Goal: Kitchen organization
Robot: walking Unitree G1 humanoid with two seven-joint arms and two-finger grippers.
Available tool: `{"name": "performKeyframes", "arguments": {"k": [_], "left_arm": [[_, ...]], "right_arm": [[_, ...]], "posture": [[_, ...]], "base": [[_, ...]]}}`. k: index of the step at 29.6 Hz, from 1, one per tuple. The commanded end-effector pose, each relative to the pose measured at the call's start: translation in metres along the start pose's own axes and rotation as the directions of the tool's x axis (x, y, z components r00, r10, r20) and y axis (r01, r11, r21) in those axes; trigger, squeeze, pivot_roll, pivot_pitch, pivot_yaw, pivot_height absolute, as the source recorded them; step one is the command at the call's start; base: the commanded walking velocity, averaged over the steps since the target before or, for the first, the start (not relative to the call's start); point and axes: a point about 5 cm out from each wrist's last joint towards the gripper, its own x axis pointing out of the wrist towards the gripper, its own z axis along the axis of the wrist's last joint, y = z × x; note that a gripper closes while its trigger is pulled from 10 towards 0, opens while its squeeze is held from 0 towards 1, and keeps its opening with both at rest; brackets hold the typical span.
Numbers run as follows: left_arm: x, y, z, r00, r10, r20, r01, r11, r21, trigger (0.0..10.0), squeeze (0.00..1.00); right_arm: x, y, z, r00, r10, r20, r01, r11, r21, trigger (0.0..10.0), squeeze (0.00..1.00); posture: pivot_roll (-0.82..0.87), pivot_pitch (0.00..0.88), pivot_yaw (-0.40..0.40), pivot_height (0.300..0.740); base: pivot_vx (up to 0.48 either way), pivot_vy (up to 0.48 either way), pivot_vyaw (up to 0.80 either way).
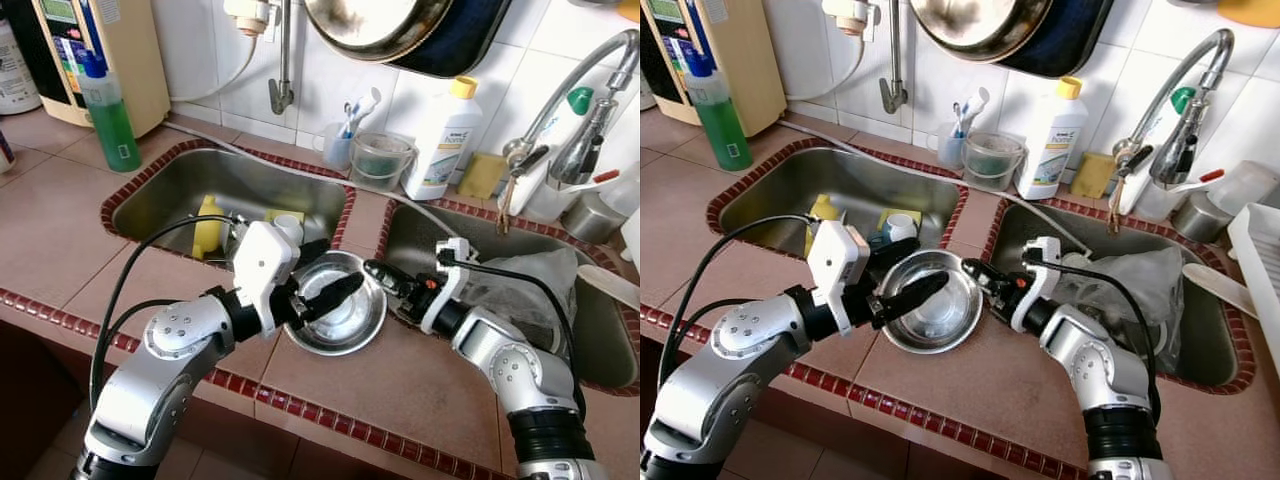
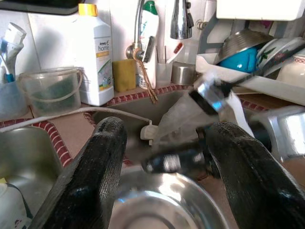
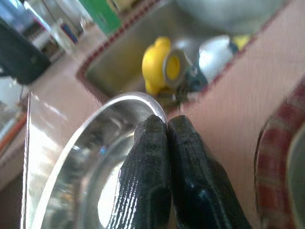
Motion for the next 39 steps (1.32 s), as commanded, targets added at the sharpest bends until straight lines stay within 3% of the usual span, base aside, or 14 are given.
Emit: {"name": "performKeyframes", "arguments": {"k": [1,11,20,33,34,35,39], "left_arm": [[0.000,-0.004,0.002,1.000,-0.014,0.001,0.014,1.000,0.003,10.0,0.00],[0.000,-0.005,0.001,1.000,-0.028,-0.006,0.028,1.000,0.002,10.0,0.00],[0.002,-0.004,0.002,1.000,-0.028,-0.003,0.028,1.000,0.004,10.0,0.00],[0.002,-0.003,0.003,1.000,-0.022,0.000,0.022,1.000,-0.002,10.0,0.00],[0.002,-0.003,0.003,1.000,-0.023,0.001,0.023,1.000,-0.002,10.0,0.00],[0.003,-0.003,0.004,1.000,-0.024,0.002,0.024,1.000,-0.002,10.0,0.00],[0.003,-0.003,0.005,1.000,-0.025,0.004,0.025,1.000,0.000,10.0,0.00]], "right_arm": [[-0.006,-0.008,-0.020,0.991,-0.053,-0.122,0.054,0.999,0.000,10.0,1.00],[-0.008,-0.006,-0.025,0.990,-0.023,-0.138,0.021,1.000,-0.013,10.0,1.00],[-0.008,-0.006,-0.007,0.998,-0.016,-0.054,0.013,0.999,-0.043,10.0,1.00],[-0.017,-0.010,0.012,1.000,-0.015,-0.013,0.014,0.997,-0.077,10.0,1.00],[-0.016,-0.011,0.014,1.000,-0.014,-0.012,0.013,0.996,-0.087,10.0,0.11],[-0.015,-0.011,0.014,1.000,-0.012,-0.015,0.011,0.996,-0.088,10.0,0.00],[-0.007,-0.010,0.013,0.999,0.012,-0.045,-0.016,0.996,-0.090,10.0,0.00]], "posture": [[0.10,0.000,-0.101,0.740],[0.09,0.000,-0.099,0.740],[0.10,0.000,-0.097,0.740],[0.09,0.000,-0.092,0.740],[0.09,0.000,-0.092,0.740],[0.09,0.000,-0.090,0.740],[0.09,0.000,-0.090,0.740]], "base": [[0.000,0.000,0.00],[0.000,0.000,0.00],[0.000,0.000,0.00],[0.000,0.000,0.00],[0.000,0.000,0.00],[0.000,0.000,0.00],[0.000,0.000,0.00]]}}
